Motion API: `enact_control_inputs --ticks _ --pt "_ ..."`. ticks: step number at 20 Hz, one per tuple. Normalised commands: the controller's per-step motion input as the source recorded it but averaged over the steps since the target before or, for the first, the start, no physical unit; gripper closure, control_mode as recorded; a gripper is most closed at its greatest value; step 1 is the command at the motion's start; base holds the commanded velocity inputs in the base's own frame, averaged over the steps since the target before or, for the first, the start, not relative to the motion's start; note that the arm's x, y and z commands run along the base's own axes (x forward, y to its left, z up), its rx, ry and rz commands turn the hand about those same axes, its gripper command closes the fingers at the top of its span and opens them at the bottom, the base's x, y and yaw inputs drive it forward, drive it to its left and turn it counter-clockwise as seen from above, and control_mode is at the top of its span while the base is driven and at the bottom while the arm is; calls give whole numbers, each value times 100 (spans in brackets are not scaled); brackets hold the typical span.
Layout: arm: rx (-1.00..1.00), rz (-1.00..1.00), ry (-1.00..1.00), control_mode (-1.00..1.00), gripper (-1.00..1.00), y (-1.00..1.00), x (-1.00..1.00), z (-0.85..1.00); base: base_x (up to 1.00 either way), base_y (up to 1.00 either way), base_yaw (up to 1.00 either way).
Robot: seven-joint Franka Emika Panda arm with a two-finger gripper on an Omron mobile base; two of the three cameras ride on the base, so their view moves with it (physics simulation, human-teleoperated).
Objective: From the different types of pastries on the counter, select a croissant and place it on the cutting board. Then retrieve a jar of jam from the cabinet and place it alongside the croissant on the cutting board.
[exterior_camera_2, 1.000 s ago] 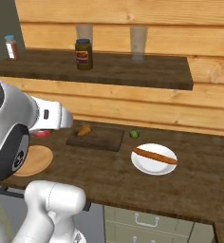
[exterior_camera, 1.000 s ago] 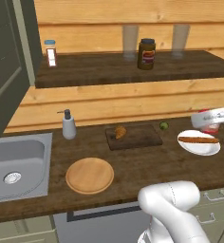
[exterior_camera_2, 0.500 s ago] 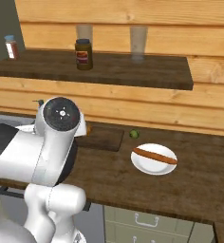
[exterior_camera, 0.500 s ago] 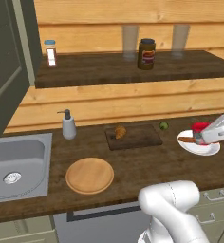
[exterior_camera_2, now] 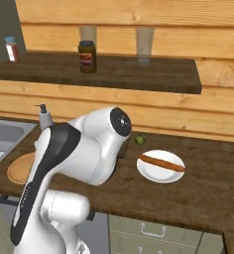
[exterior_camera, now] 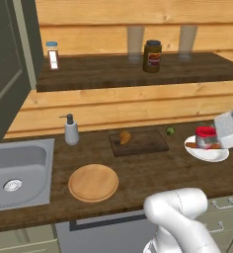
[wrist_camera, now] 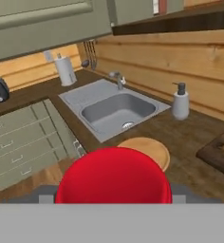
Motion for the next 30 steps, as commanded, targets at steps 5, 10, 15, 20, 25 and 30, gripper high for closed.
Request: enact_control_inputs --ticks 5,10,15,20,25,30 --pt "10 26 0 -100 100 -10 7 -25 0 0 0" --pt "13 23 0 -100 100 -17 17 -27 0 0 0" --pt "14 24 -3 -100 100 -19 45 -10 0 0 0" --pt "9 22 -7 -100 100 -16 55 -9 0 0 0" --pt "0 -7 -10 -100 100 12 65 -7 0 0 0" --pt "2 -1 -1 -100 100 -7 26 -31 0 0 0"
